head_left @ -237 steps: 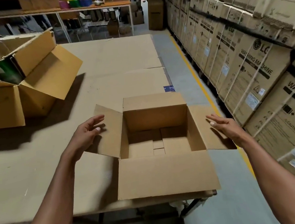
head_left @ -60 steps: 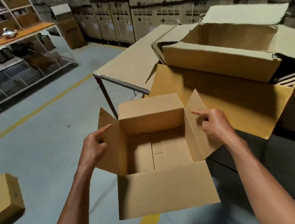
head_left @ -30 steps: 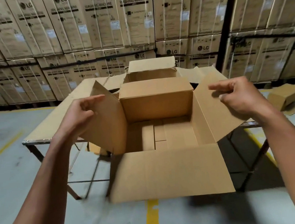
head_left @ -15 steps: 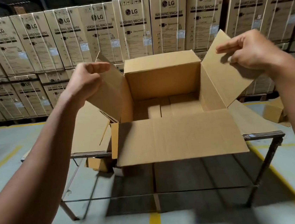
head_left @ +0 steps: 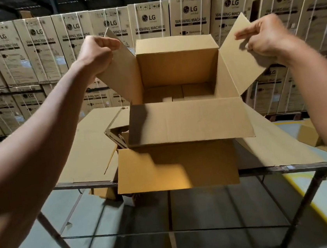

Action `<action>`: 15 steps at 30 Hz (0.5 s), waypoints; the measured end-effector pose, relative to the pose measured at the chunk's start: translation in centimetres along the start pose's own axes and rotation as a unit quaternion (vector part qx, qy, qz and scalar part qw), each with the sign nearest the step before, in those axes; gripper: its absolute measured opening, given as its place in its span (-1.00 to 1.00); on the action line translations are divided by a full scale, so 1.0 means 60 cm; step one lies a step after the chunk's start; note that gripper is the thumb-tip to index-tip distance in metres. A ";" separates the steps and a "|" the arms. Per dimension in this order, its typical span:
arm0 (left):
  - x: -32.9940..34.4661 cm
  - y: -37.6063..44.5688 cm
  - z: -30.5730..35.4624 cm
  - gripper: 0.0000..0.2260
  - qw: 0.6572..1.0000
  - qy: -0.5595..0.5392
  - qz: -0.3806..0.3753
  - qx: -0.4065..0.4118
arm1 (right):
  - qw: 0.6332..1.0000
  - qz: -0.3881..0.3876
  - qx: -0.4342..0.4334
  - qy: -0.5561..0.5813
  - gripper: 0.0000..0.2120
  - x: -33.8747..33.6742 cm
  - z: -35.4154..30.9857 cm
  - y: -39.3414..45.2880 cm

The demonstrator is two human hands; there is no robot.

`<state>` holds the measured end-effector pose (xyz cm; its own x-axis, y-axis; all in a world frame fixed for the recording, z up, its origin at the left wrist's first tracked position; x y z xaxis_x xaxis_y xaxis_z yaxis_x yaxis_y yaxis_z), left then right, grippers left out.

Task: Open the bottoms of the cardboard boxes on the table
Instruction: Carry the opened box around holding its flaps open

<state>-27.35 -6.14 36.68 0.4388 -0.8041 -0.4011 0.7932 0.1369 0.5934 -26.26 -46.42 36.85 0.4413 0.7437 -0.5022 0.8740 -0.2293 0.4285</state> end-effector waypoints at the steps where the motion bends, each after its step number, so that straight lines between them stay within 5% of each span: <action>1: 0.008 0.014 -0.002 -0.50 1.000 0.004 0.003 0.002 | 1.000 0.001 0.001 0.001 -0.56 0.008 0.001 0.018; 15: 0.096 0.197 -0.134 -0.52 0.999 -0.002 0.030 -0.015 | 1.000 -0.012 0.003 -0.024 -0.55 0.140 0.035 0.232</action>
<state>-12.06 -4.50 35.81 0.4841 -0.7966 -0.3619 0.7777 0.2022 0.5953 -9.95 -44.68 37.00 0.4286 0.7177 -0.5488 0.8860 -0.2151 0.4107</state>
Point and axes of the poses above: each hand's wrist, its own y-axis towards the middle knuckle, its own x-axis out of the palm, z = x × y, the point moved 4 cm from there along y, towards the middle knuckle, and after that the axes turned 6 degrees about x, right-handed, at the moved point
